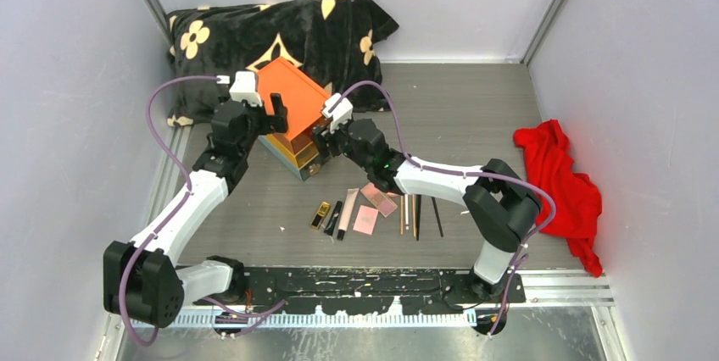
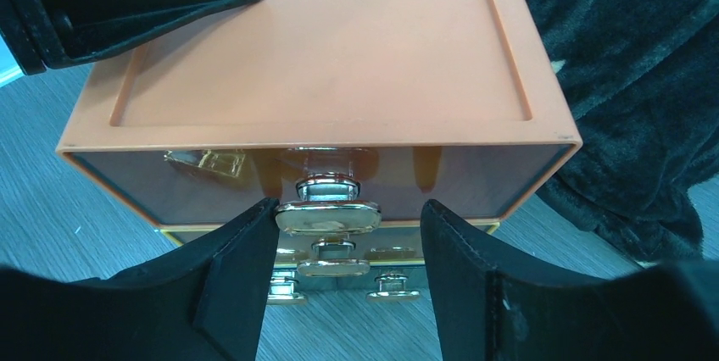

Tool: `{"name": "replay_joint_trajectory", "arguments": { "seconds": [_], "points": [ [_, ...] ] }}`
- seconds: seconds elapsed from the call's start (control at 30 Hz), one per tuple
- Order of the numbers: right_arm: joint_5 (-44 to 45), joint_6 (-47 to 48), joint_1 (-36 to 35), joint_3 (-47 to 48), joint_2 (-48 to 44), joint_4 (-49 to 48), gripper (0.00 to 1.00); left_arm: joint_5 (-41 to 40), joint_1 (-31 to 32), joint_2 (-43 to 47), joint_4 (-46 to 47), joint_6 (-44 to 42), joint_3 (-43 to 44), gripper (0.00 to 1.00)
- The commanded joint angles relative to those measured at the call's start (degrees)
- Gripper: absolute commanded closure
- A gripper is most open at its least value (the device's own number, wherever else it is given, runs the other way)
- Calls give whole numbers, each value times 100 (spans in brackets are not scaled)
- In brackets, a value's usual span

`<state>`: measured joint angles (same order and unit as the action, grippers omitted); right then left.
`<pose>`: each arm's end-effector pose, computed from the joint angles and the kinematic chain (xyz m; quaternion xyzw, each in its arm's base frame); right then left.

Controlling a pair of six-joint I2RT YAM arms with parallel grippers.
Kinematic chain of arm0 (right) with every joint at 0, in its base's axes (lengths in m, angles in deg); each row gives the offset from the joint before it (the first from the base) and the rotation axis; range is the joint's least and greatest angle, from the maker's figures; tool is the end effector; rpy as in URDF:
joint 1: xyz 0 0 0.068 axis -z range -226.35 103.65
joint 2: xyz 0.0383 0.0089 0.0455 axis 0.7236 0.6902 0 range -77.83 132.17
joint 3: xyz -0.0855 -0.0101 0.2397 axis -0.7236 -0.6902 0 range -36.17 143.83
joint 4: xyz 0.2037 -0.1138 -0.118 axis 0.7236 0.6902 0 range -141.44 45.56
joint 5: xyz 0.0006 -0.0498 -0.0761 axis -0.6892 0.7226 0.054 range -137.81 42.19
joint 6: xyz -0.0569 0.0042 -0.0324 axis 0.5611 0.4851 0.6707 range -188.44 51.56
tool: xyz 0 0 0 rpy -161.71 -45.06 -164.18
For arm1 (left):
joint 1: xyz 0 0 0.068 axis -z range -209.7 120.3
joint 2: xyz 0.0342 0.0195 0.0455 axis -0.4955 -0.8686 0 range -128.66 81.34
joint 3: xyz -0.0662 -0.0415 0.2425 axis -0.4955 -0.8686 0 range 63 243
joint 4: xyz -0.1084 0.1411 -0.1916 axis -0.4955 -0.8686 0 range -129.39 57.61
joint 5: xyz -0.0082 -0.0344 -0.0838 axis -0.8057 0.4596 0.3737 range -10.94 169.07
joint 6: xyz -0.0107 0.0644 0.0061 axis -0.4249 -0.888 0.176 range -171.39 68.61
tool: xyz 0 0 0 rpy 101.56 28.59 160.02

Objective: Organize the makeup
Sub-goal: Open the drawer in the storage box.

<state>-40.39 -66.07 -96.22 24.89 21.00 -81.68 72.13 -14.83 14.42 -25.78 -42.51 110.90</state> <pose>0.2709 0.3108 0.2368 -0.2921 0.6925 0.2204 0.6217 0.2890 -0.0703 0.2892 0.0028 0.7789 -0.0826 0.6217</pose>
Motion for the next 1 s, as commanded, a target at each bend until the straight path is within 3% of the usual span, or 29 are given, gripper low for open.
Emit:
{"name": "replay_joint_trajectory", "arguments": {
  "seconds": [0.0, 0.23, 0.43, 0.53, 0.97],
  "points": [
    [65, -77, 8, 211, -80, -457, 34, 65, 7, -146, -274, -64, -157, 5],
    [-48, -132, 3, 314, 8, -404, 38, 90, 8, -181, -266, -57, -176, 5],
    [-127, -129, 3, 354, 45, -322, 58, 59, 13, -212, -274, -75, -193, 5],
    [-127, -116, 3, 310, 11, -283, 63, -17, 10, -237, -267, -72, -207, 5],
    [-18, 83, 5, -348, -434, 40, 64, -370, -2, -940, 51, -37, -281, 6]
  ]
}}
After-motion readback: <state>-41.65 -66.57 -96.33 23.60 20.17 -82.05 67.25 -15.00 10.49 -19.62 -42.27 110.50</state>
